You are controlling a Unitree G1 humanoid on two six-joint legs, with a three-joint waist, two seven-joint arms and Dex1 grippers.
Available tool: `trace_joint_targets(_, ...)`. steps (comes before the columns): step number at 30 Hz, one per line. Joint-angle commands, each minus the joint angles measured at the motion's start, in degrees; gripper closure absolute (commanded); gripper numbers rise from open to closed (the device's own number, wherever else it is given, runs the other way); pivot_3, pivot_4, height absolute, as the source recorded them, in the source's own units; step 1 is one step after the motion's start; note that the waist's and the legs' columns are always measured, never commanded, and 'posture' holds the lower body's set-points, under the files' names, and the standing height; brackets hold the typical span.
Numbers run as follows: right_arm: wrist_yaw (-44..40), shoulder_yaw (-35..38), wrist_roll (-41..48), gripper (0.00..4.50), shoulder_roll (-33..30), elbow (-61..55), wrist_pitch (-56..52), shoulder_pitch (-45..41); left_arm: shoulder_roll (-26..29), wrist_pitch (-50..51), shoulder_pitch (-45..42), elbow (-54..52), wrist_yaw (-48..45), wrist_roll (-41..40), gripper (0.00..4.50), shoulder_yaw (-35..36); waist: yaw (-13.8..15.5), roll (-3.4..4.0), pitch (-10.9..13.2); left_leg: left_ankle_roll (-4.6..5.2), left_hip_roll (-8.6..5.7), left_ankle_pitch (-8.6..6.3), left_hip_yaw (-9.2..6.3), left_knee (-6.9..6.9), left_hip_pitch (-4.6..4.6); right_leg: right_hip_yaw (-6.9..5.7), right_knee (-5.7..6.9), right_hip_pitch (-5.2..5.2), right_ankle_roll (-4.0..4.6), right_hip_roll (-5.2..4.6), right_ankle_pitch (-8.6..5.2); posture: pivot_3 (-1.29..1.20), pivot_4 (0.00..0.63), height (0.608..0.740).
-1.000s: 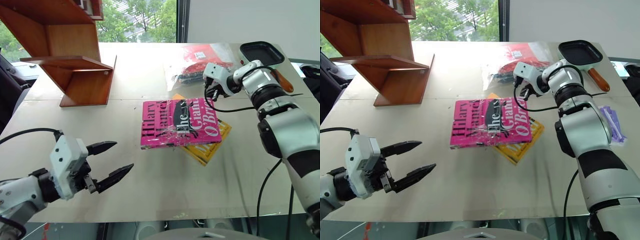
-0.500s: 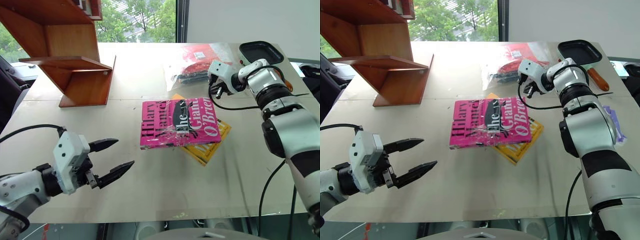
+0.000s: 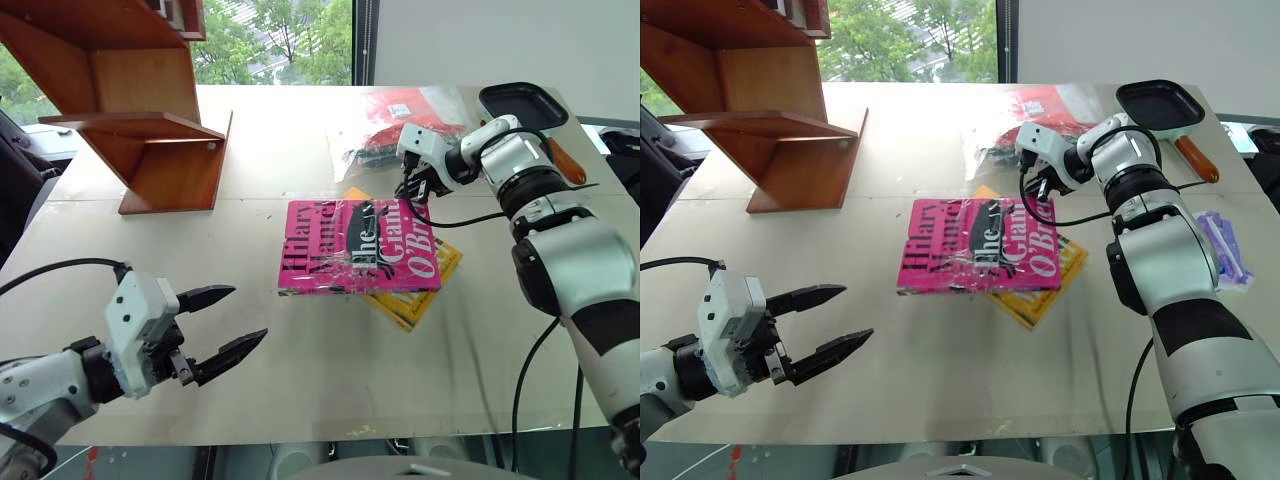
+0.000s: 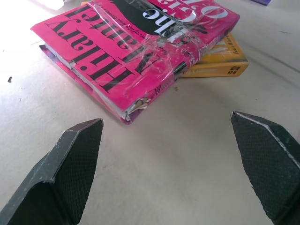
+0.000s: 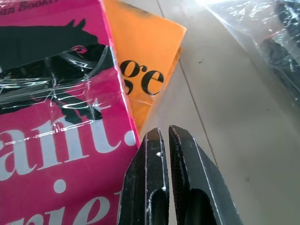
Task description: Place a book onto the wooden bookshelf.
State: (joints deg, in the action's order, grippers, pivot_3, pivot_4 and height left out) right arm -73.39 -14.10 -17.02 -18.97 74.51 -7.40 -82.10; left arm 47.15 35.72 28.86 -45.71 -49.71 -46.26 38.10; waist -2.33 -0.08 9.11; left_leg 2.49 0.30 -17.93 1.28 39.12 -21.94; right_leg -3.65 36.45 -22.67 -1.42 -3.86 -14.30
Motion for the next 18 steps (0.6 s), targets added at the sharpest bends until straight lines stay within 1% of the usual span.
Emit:
trace_joint_targets(1,-2.83,-0.65,-0.02,4.46,-1.9,-2.82,-0.24,0.38,0.3,-0.79,-0.49,-0.96,-0.03,-0.28,0.0,1.03,0.01,-0.01,0.0,0.0,0.0,0.0,0.0,0.0,0.0,0.0,0.0,0.0,0.0,0.0,0.0,0.0,0.15,0.74)
trace_joint_targets(3,-3.87,-0.95,0.14,4.46,-2.63,-3.83,-1.0,1.14,0.42,-0.76,-0.74,-0.76,-0.2,-0.26,0.0,0.74,-0.02,-0.01,0.0,0.0,0.0,0.0,0.0,0.0,0.0,0.0,-0.01,0.01,0.0,-0.01,0.0,0.0,0.15,0.74)
trace_joint_targets(9,-10.65,-2.28,0.87,4.46,-5.37,-10.79,-6.17,4.82,1.22,-0.8,-1.92,0.67,-1.32,0.05,0.0,-0.26,-0.02,0.0,0.0,0.0,0.0,0.0,0.0,0.0,0.0,0.01,-0.01,0.0,0.0,-0.01,0.0,0.0,0.15,0.74)
trace_joint_targets(12,-13.34,-2.5,2.02,4.46,-6.51,-18.56,-11.54,7.75,1.92,-0.79,-3.25,1.71,-1.89,0.15,0.0,-1.12,0.04,-0.01,0.0,0.0,0.0,0.0,-0.01,0.0,0.01,0.0,0.0,0.0,0.0,-0.01,0.0,0.0,0.15,0.74)
trace_joint_targets(18,-14.52,-3.33,3.72,4.46,-8.74,-31.33,-19.35,13.26,2.48,-0.72,-4.64,2.63,-2.31,0.46,0.0,-2.11,0.2,-0.01,-0.01,0.0,0.0,0.0,-0.01,0.01,-0.01,0.0,0.0,0.0,0.0,-0.02,0.0,0.0,0.15,0.74)
